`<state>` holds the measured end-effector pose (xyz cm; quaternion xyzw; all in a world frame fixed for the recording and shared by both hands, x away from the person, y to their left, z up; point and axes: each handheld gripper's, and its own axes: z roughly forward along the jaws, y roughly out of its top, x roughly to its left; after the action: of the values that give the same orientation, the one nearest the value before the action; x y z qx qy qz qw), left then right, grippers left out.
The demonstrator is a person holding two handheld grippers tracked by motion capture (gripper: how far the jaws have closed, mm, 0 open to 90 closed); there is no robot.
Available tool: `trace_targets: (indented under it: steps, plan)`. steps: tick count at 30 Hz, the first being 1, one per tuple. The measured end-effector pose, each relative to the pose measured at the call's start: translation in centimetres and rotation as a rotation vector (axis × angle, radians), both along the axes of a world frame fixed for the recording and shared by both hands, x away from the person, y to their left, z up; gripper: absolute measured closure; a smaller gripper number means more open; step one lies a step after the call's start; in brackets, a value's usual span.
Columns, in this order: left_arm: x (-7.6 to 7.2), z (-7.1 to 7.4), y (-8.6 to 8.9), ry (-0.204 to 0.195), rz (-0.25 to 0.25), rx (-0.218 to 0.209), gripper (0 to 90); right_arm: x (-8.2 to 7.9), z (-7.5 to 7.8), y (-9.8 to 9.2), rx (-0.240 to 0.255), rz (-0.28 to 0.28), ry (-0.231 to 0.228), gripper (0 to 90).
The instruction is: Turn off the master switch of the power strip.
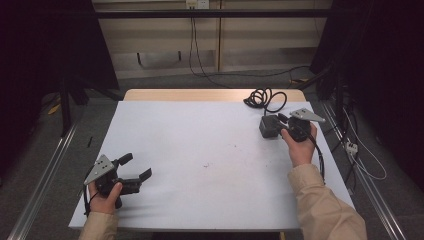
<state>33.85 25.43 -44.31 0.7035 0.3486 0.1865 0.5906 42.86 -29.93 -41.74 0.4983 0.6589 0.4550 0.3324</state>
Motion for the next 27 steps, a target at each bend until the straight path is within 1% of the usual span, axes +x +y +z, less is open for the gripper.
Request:
trace_targets:
  steps: [5, 13, 19, 27]
  plan:
    - [0.02, 0.03, 0.06, -0.004, 0.001, 0.004, 3.9, 0.11, 0.06, 0.07, 0.000, 0.005, 0.005, 72.3]
    - [-0.01, 0.06, 0.08, -0.005, 0.002, 0.002, 3.9, 0.34, 0.24, 0.24, 0.008, 0.013, 0.003, 74.8]
    - [0.00, 0.06, 0.09, -0.006, 0.001, 0.004, 3.9, 0.51, -0.04, 0.00, 0.019, 0.010, 0.019, 76.3]
    - [0.01, 0.04, 0.06, -0.006, 0.002, 0.005, 3.9, 0.70, -0.32, -0.30, 0.031, 0.011, 0.032, 80.7]
